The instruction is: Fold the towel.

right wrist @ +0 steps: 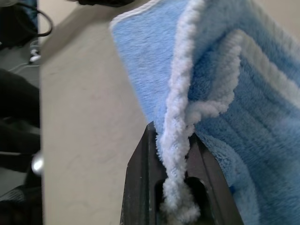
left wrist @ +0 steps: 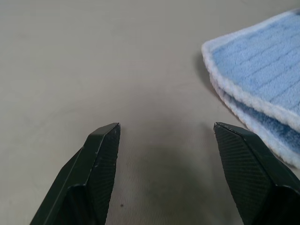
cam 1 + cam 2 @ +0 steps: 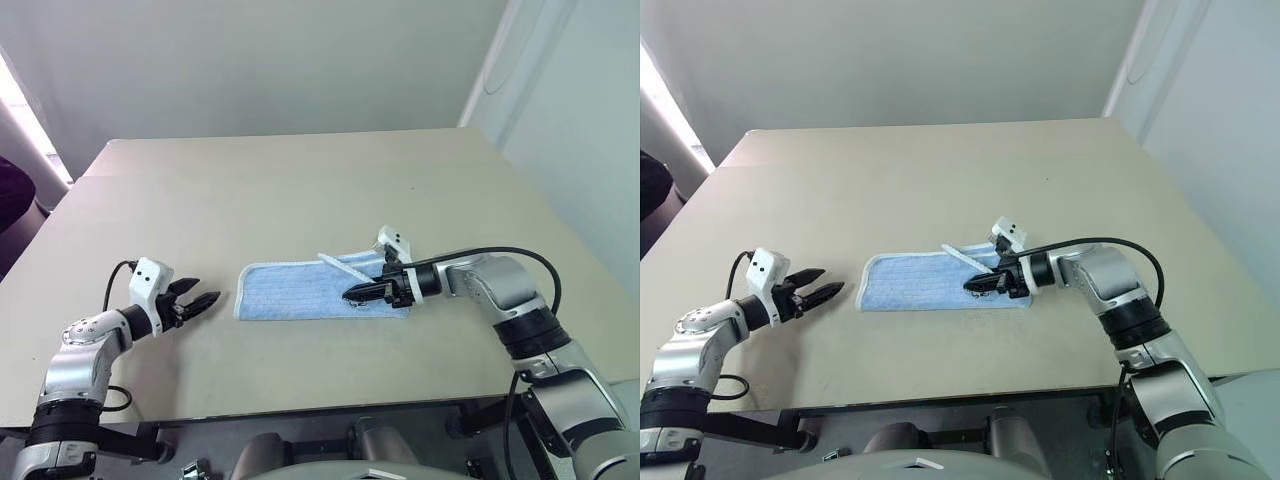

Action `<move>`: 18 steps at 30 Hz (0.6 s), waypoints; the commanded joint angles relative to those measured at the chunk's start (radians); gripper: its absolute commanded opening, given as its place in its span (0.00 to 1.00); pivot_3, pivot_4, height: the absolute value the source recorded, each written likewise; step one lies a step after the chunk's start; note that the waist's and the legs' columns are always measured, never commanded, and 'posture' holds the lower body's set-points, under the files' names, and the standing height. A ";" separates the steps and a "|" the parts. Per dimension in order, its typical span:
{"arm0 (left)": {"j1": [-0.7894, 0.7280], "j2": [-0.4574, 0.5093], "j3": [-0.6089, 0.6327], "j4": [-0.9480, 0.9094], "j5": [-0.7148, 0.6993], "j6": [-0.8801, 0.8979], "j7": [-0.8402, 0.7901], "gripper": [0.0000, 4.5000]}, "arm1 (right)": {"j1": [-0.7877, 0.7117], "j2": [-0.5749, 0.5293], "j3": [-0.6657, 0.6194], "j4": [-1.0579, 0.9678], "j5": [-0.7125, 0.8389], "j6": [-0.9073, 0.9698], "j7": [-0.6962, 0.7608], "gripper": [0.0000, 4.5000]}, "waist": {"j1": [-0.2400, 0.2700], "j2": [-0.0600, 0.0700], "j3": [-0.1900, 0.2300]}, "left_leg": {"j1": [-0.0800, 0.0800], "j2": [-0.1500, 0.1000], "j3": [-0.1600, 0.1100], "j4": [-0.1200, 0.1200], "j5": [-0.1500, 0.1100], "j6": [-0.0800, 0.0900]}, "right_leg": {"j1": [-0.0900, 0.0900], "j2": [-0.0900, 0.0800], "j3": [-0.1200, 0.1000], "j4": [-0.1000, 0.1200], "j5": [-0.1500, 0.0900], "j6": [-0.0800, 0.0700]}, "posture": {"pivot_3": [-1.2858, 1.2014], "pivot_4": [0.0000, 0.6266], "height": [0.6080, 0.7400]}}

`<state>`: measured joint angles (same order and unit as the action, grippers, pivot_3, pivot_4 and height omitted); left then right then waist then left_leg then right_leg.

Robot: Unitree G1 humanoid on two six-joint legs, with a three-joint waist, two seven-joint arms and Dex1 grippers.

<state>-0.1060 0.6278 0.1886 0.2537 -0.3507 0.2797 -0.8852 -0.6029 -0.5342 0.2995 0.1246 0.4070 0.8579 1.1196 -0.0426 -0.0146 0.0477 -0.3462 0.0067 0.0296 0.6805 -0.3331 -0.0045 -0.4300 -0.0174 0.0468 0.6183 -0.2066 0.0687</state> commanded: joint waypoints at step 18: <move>0.012 0.040 0.054 -0.063 -0.023 0.023 0.002 0.75 | 0.029 0.164 -0.243 0.140 0.035 -0.274 -0.139 0.63 | -0.003 0.000 0.000 | 0.001 0.002 0.000 0.000 0.000 0.000 | 0.000 0.003 0.000 0.001 0.001 0.000 | 0.52 0.00 1.00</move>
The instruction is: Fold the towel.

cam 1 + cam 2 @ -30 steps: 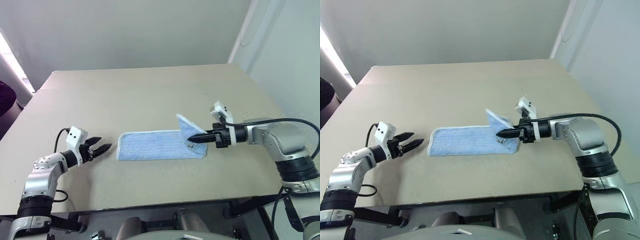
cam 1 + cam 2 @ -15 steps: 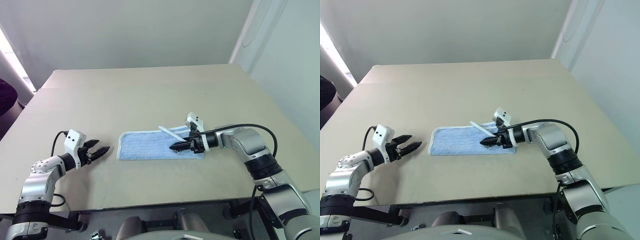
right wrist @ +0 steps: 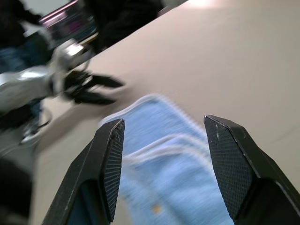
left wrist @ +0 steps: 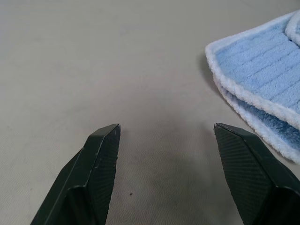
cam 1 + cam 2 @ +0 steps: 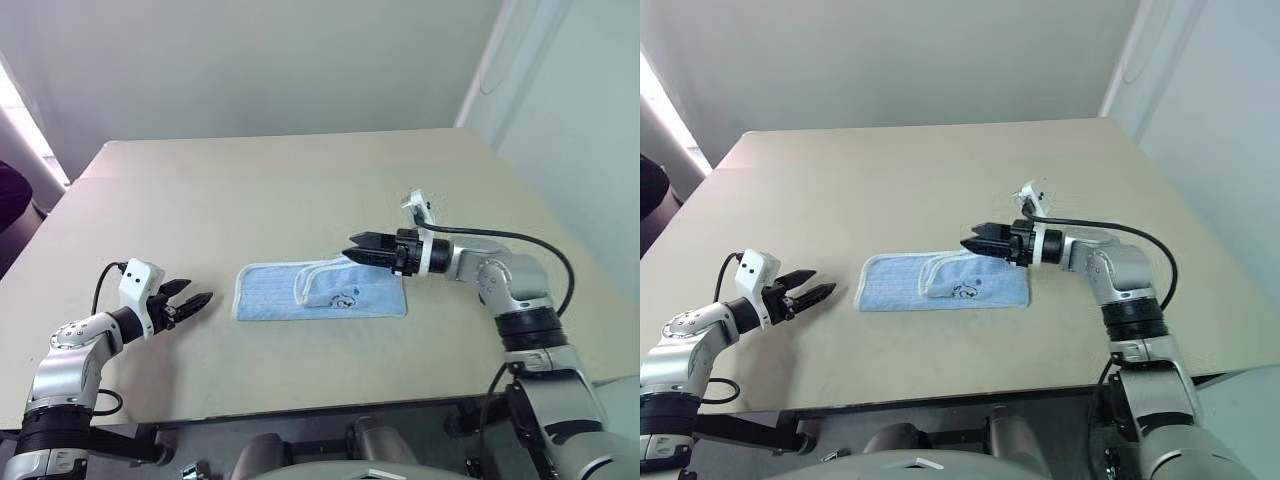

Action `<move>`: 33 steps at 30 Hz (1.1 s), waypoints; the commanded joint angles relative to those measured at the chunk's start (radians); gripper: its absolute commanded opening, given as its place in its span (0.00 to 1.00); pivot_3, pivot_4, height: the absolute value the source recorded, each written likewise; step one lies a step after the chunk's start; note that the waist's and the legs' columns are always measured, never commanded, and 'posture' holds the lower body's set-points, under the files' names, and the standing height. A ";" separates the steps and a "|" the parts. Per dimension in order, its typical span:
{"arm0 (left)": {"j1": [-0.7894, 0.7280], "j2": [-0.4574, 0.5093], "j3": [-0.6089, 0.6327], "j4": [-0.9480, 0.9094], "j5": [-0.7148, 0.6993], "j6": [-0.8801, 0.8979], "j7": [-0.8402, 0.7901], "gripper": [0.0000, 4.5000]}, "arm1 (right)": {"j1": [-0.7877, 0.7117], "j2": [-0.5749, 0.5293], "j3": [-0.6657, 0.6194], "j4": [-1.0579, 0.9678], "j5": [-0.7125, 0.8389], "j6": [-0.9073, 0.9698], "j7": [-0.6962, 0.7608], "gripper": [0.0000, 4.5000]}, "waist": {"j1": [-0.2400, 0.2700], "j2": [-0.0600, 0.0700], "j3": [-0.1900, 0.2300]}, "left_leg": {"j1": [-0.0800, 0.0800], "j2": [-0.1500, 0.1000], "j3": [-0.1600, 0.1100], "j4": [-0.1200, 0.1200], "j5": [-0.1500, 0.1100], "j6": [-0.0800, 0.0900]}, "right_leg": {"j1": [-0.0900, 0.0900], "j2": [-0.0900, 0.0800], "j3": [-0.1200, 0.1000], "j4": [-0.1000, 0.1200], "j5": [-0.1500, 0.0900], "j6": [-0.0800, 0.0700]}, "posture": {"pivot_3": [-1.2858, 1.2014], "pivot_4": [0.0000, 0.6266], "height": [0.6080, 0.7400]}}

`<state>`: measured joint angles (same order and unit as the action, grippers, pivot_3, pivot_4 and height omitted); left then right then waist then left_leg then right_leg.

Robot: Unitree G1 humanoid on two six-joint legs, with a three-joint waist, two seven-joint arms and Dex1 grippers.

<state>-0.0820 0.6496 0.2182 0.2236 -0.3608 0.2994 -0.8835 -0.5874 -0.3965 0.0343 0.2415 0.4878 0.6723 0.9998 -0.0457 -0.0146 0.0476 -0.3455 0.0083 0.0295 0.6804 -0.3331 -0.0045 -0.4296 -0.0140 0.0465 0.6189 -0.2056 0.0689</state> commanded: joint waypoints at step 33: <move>-0.093 0.073 -0.127 -0.157 -0.147 0.570 -0.055 1.00 | -0.021 0.127 -0.006 0.005 -0.004 0.139 -0.069 1.00 | -0.017 0.001 0.000 | 0.006 0.001 0.000 0.001 0.000 0.000 | 0.003 0.002 0.001 0.005 -0.001 -0.003 | 0.52 0.00 1.00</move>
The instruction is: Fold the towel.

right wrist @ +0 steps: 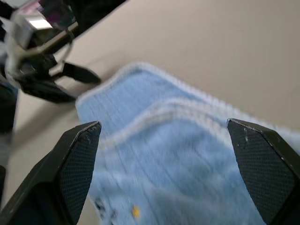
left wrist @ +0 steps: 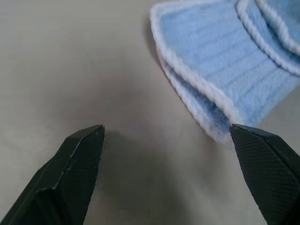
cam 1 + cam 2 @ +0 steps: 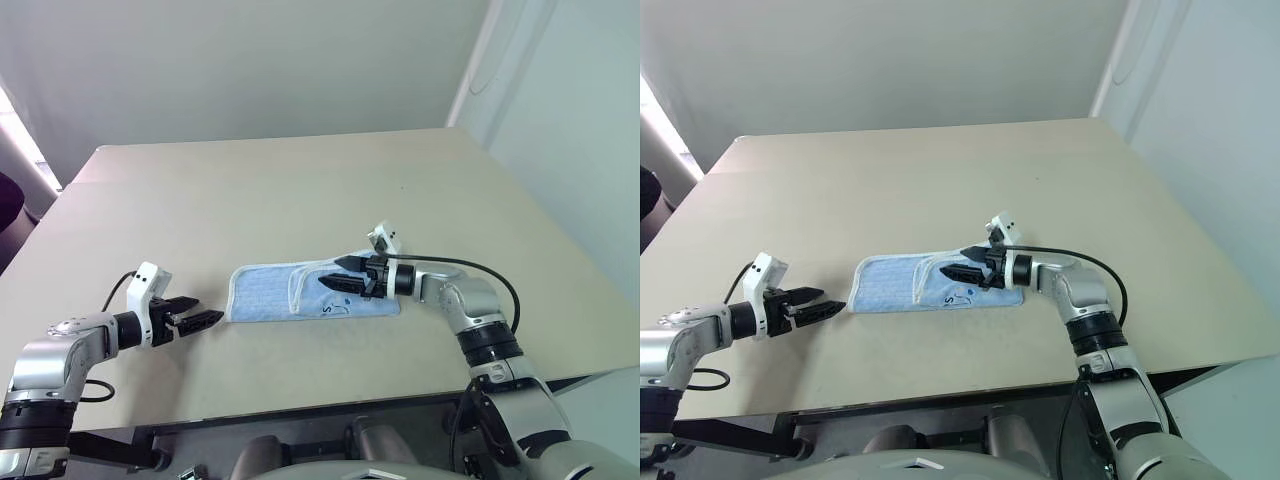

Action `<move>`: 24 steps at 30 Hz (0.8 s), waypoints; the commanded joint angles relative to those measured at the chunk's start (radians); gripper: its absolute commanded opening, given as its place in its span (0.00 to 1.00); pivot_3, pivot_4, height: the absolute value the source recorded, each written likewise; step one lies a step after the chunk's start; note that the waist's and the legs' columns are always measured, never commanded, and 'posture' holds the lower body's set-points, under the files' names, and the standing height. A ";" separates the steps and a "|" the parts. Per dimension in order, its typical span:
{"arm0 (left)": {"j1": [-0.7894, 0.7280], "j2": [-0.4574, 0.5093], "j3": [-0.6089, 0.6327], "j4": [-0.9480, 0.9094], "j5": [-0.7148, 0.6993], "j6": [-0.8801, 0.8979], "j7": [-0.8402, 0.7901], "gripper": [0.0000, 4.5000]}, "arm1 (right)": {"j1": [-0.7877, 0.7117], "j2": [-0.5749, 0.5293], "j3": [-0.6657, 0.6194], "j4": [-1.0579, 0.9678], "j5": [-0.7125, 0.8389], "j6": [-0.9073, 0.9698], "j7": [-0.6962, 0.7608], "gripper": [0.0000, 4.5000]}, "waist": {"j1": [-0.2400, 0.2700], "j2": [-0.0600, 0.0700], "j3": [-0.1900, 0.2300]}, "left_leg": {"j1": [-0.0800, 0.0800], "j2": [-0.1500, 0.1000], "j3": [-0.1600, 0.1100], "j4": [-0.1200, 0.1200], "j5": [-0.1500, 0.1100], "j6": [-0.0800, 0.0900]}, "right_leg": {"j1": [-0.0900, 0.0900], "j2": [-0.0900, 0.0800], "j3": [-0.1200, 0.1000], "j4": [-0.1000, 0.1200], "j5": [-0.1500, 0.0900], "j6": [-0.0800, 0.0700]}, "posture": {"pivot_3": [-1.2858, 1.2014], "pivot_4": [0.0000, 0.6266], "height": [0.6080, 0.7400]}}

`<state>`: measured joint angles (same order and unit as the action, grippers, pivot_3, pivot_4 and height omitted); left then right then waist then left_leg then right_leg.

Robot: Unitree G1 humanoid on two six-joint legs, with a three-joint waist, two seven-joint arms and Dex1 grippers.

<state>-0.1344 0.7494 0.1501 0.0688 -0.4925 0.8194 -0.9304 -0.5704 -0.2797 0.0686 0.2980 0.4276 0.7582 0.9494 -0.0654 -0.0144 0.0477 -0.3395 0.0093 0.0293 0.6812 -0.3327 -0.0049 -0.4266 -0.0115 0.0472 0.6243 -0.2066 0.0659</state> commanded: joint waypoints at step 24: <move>-0.250 -0.250 -0.257 0.151 -0.004 0.240 -0.106 0.65 | -0.013 0.029 -0.074 -0.072 0.075 0.061 -0.201 1.00 | 0.056 0.017 -0.011 | 0.000 -0.020 -0.004 0.002 -0.005 0.010 | 0.013 -0.021 -0.001 -0.011 -0.007 0.016 | 0.52 0.00 1.00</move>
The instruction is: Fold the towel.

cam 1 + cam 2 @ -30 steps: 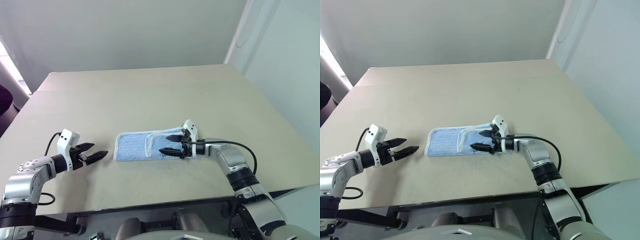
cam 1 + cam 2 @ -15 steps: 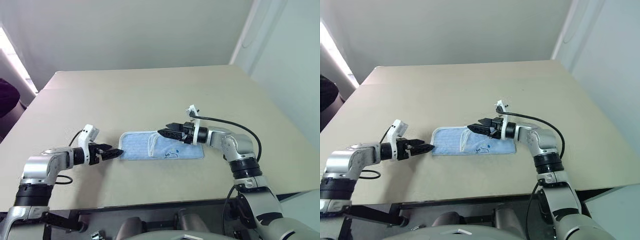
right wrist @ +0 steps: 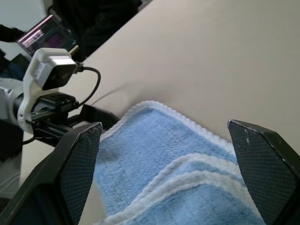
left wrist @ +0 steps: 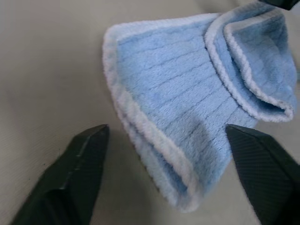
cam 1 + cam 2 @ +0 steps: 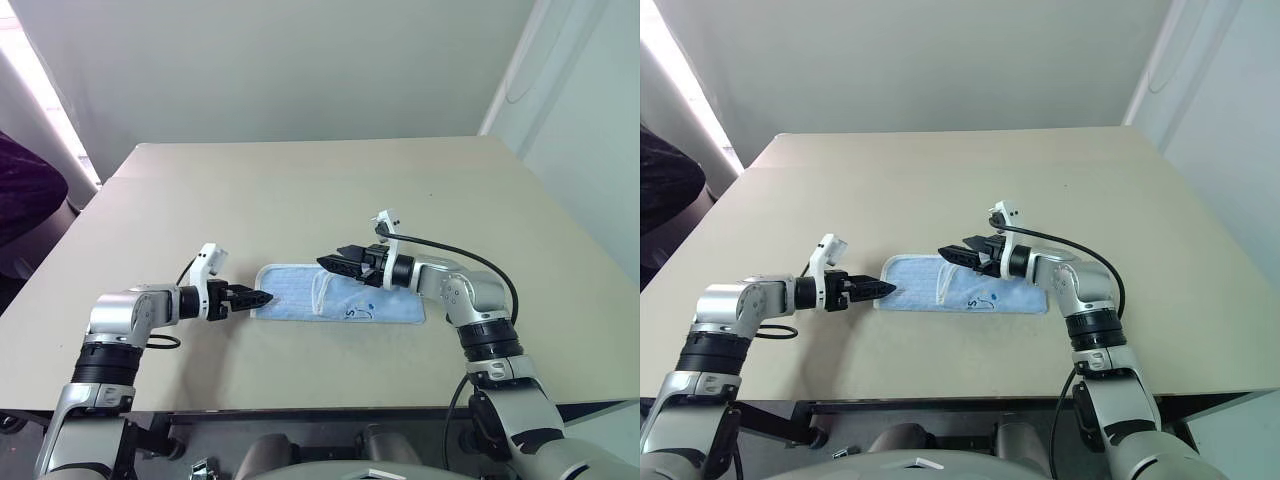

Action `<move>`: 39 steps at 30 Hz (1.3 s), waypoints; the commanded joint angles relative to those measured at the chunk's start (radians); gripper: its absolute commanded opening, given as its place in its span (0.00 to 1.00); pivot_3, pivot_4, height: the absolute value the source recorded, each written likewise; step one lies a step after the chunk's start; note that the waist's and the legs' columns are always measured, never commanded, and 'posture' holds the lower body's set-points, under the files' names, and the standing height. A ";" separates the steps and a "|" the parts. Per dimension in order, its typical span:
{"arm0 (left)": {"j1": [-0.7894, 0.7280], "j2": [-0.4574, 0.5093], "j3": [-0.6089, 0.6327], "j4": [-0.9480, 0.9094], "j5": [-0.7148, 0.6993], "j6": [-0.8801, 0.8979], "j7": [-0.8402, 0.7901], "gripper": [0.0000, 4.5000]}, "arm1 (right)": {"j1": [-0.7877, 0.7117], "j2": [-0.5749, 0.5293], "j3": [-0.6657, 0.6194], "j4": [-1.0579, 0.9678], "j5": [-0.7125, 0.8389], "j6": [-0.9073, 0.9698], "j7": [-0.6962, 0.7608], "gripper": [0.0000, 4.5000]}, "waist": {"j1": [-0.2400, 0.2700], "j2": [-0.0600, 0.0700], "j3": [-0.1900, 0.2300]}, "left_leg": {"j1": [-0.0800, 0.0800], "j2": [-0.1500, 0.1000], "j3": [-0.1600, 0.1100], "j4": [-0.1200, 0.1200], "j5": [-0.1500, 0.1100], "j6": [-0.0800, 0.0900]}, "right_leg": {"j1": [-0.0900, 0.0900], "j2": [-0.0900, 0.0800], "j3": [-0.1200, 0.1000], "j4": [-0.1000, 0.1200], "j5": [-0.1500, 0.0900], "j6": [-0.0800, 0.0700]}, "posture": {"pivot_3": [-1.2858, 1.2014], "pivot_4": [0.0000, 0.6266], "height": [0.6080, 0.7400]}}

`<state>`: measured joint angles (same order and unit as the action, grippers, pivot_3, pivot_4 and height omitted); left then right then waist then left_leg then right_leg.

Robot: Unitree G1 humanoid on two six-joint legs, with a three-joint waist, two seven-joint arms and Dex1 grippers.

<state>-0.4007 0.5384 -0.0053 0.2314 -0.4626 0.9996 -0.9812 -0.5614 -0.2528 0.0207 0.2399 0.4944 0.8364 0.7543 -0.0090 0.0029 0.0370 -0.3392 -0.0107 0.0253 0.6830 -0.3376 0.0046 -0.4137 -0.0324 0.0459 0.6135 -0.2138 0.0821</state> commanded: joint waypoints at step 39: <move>0.251 0.477 0.276 -0.350 -0.274 0.144 -0.158 0.02 | -0.007 -0.055 -0.056 0.030 0.007 -0.053 0.022 1.00 | -0.053 -0.002 0.001 | -0.017 -0.004 -0.003 -0.002 -0.002 0.001 | -0.019 -0.012 -0.002 0.005 0.000 0.001 | 0.52 0.00 1.00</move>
<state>-0.1150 1.0129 0.2672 -0.0713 -0.6967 1.1189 -1.1440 -0.5314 -0.3092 -0.0341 0.2822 0.5015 0.7995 0.7727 -0.0621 0.0005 0.0377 -0.3558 -0.0151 0.0227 0.6814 -0.3392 0.0059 -0.4325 -0.0442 0.0434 0.6185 -0.2142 0.0829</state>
